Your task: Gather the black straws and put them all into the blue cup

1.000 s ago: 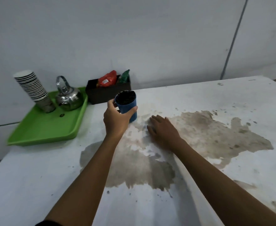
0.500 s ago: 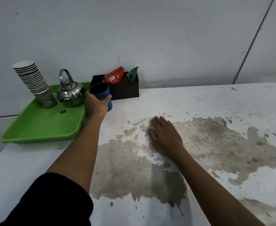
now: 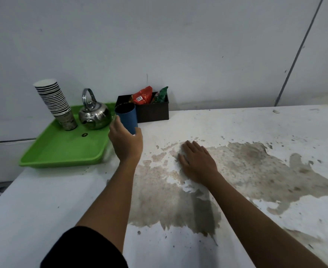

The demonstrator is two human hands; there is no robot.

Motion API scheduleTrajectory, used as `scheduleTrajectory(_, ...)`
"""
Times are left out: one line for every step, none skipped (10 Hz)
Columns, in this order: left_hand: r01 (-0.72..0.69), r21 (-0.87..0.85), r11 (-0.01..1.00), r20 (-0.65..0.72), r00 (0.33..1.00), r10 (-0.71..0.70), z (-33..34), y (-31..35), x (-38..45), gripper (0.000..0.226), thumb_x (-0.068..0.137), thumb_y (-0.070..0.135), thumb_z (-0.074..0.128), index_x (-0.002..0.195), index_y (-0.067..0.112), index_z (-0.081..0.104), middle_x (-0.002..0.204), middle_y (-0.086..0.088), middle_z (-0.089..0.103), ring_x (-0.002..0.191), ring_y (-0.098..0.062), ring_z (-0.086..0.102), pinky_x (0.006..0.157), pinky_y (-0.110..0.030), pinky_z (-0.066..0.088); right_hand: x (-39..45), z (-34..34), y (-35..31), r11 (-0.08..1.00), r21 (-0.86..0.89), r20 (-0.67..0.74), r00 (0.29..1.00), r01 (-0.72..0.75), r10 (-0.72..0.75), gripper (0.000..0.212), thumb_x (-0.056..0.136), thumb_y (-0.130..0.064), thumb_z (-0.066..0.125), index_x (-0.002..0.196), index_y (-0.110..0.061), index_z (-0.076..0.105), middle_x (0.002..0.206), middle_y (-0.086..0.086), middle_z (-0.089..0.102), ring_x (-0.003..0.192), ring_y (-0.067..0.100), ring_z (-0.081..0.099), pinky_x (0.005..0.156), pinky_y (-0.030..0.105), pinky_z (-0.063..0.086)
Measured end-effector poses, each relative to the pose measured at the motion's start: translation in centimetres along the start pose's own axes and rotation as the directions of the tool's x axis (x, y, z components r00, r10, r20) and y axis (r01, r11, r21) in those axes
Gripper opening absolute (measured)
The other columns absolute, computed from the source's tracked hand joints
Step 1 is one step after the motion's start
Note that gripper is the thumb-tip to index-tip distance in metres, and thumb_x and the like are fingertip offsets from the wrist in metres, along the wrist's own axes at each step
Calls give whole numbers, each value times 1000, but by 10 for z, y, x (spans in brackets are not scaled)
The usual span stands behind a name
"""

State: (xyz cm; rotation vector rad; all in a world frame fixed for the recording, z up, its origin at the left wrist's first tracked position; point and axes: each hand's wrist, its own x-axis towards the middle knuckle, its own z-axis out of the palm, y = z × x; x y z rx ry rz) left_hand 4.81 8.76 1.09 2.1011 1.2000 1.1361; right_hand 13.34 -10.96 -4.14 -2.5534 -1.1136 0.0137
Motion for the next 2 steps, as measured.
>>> scheduleTrajectory(-135,159,978,151,982,110,-18,5,-21,77,89,37,61,154,18,25,156,-8,33,142,-30,31,101,-46,42,-5,-15,-5,998,-63,43,999,-16,19,59,100,-48,23,149,-16,26,160,3,22,149,22,12,120,42,12)
scheduleTrajectory(-249,242,938,363,920,151,-32,15,-30,79,89,43,58,156,29,18,162,-5,22,148,-31,18,105,-51,37,-12,-33,-13,991,-131,27,999,-35,39,60,100,-49,24,150,-17,24,161,2,19,150,22,9,121,43,9)
